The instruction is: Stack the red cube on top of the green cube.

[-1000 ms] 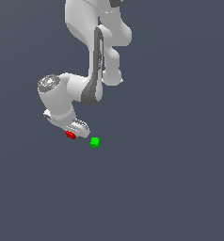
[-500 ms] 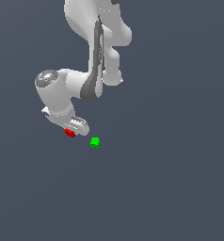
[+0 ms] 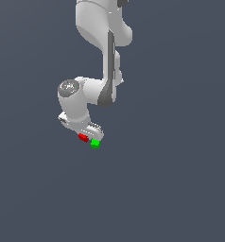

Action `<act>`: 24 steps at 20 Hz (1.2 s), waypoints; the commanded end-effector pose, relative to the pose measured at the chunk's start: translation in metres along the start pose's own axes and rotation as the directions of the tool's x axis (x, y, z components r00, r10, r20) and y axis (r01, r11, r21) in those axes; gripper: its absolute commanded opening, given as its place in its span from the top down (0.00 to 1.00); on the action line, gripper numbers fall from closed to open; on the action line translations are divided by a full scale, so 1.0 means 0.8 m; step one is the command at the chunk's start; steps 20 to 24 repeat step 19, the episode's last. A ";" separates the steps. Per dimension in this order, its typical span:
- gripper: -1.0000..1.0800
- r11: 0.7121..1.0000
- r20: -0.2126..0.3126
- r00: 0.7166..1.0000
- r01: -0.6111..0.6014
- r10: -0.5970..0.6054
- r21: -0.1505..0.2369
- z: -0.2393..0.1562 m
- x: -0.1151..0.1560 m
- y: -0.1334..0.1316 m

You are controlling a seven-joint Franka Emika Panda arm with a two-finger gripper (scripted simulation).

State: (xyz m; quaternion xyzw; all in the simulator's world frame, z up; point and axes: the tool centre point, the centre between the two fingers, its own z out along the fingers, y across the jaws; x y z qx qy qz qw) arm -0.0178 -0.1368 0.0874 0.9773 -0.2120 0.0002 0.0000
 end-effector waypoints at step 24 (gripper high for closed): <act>0.04 1.000 0.000 1.000 0.001 -0.001 0.000 0.032 -0.018 -0.058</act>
